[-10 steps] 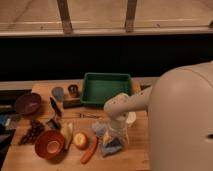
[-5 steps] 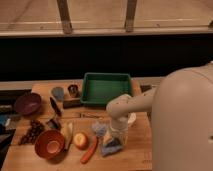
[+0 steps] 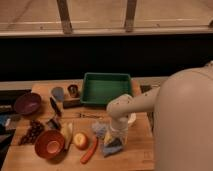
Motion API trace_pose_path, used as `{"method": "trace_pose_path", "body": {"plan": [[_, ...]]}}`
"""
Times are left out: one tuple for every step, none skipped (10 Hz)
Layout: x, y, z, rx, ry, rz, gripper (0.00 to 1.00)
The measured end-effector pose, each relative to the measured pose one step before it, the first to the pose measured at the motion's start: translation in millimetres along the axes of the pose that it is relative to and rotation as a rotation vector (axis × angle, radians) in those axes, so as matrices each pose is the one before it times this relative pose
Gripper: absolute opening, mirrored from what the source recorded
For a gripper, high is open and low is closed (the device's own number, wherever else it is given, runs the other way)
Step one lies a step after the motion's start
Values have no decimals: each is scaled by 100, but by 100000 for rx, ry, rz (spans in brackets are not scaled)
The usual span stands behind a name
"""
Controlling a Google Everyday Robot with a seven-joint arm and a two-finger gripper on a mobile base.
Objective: Place sponge in purple bowl
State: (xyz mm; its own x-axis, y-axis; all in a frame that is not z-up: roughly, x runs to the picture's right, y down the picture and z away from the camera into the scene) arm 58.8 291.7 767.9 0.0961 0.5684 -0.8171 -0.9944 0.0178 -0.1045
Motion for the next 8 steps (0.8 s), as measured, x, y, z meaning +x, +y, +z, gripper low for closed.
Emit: {"method": "trace_pose_path", "body": {"plan": [[-163, -77, -218, 249, -714, 11, 0], [-216, -77, -496, 279, -2032, -54, 0], [-17, 36, -495, 103, -1299, 241, 0], [-103, -254, -942, 1345, -2322, 404, 0], [-125, -113, -619, 1041, -1518, 321, 0], [-255, -59, -1103, 1158, -2398, 87, 0], [-305, -116, -1024, 751, -2355, -164, 0], [-518, -91, -1688, 1222, -3588, -298, 0]]}}
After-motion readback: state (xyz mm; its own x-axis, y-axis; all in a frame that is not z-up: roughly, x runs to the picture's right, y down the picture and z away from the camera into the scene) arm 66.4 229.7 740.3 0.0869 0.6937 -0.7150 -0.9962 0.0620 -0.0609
